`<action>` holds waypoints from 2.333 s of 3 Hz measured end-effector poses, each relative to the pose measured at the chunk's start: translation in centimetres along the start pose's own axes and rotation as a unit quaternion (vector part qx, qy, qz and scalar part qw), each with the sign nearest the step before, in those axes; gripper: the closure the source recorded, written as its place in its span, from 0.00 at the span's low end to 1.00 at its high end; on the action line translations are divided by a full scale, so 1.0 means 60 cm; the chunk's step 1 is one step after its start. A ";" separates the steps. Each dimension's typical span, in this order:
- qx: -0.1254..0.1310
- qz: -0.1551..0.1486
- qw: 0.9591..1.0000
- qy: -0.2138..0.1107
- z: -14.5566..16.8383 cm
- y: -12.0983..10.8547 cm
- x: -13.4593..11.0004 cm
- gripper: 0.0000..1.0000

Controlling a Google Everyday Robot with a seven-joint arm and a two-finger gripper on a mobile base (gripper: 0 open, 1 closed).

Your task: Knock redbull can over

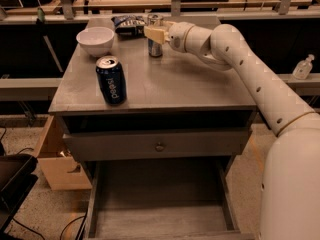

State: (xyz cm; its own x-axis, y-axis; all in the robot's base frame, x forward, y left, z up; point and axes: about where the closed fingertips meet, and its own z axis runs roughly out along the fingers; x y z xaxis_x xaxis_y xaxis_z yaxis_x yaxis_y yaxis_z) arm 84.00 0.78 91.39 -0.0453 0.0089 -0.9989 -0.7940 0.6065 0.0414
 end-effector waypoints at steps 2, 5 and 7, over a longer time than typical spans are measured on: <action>-0.015 -0.018 0.999 0.040 0.005 0.005 -0.020 1.00; -0.025 -0.112 0.961 0.252 -0.036 0.015 -0.041 1.00; 0.005 -0.159 0.916 0.369 -0.050 -0.006 0.038 1.00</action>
Offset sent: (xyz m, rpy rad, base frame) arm 0.0065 -0.0085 0.0496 -0.3336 0.0712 0.0974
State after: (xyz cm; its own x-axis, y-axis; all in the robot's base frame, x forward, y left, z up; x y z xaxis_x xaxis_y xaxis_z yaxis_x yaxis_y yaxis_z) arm 82.35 -1.79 89.15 -0.2139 -0.7068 -0.6743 -0.8325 0.4930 -0.2528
